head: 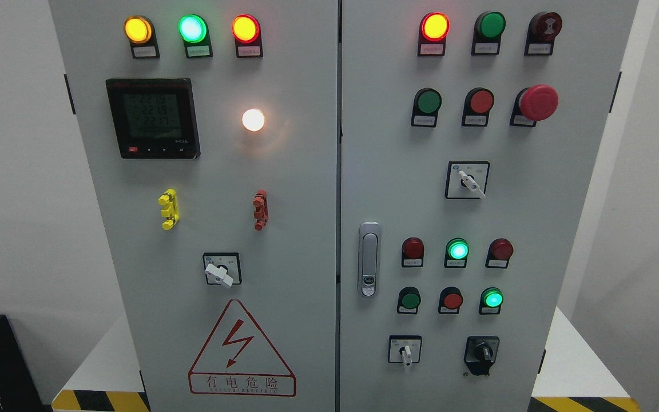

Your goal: Flip black knob to close circuit

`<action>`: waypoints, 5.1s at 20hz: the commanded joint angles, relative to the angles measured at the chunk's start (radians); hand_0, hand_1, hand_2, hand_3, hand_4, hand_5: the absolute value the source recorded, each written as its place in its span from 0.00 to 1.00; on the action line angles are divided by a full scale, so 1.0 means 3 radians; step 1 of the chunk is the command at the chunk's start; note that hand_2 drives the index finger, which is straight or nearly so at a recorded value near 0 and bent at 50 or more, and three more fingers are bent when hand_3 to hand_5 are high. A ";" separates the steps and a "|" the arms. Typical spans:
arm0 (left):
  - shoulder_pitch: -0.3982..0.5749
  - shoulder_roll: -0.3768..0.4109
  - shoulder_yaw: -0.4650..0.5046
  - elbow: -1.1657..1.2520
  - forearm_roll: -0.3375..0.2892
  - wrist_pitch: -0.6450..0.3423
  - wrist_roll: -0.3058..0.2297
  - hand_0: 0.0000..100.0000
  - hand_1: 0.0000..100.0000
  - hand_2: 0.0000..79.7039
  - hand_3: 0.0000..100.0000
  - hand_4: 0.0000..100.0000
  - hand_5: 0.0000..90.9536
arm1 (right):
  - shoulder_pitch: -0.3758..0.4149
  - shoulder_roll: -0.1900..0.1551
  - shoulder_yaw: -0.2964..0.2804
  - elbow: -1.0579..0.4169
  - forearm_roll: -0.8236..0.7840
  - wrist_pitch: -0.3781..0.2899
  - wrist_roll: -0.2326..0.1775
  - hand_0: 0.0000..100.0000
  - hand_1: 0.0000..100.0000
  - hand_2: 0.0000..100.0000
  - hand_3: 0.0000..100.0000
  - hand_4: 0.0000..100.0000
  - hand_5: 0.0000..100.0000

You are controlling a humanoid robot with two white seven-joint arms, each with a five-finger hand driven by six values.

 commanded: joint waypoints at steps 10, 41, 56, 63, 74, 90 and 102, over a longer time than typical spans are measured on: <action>0.0000 0.0000 -0.0072 0.0072 -0.0072 -0.0003 -0.0002 0.12 0.56 0.00 0.00 0.00 0.00 | -0.0008 0.0004 0.0151 -0.1698 0.0435 0.0116 -0.0867 0.00 0.14 0.51 0.69 0.55 0.45; 0.0000 0.0000 -0.0072 0.0072 -0.0072 0.0002 0.0003 0.12 0.56 0.00 0.00 0.00 0.00 | 0.0391 0.0025 0.0161 -0.4772 0.3032 0.2867 -0.0975 0.00 0.12 0.81 0.97 0.79 0.82; 0.0000 0.0000 -0.0072 0.0072 -0.0072 -0.0003 -0.0002 0.12 0.56 0.00 0.00 0.00 0.00 | 0.0100 0.0035 0.0192 -0.4977 0.3529 0.3164 -0.0637 0.00 0.12 0.81 0.97 0.79 0.83; 0.0000 0.0000 -0.0072 0.0072 -0.0072 0.0002 -0.0002 0.12 0.56 0.00 0.00 0.00 0.00 | -0.0120 0.0030 0.0156 -0.4937 0.3713 0.3333 -0.0566 0.00 0.12 0.81 0.97 0.79 0.83; 0.0000 0.0000 -0.0072 0.0072 -0.0072 0.0002 -0.0002 0.12 0.56 0.00 0.00 0.00 0.00 | -0.0366 0.0030 0.0054 -0.4737 0.3918 0.3481 -0.0555 0.00 0.12 0.81 0.96 0.80 0.83; 0.0000 0.0000 -0.0072 0.0072 -0.0072 0.0002 -0.0002 0.12 0.56 0.00 0.00 0.00 0.00 | -0.0621 0.0035 -0.0227 -0.4527 0.4352 0.3481 -0.0560 0.00 0.13 0.81 0.96 0.80 0.83; 0.0000 0.0000 -0.0072 0.0072 -0.0072 -0.0003 -0.0002 0.12 0.56 0.00 0.00 0.00 0.00 | -0.0688 0.0055 -0.0227 -0.4461 0.4434 0.3471 -0.0561 0.00 0.13 0.81 0.96 0.80 0.83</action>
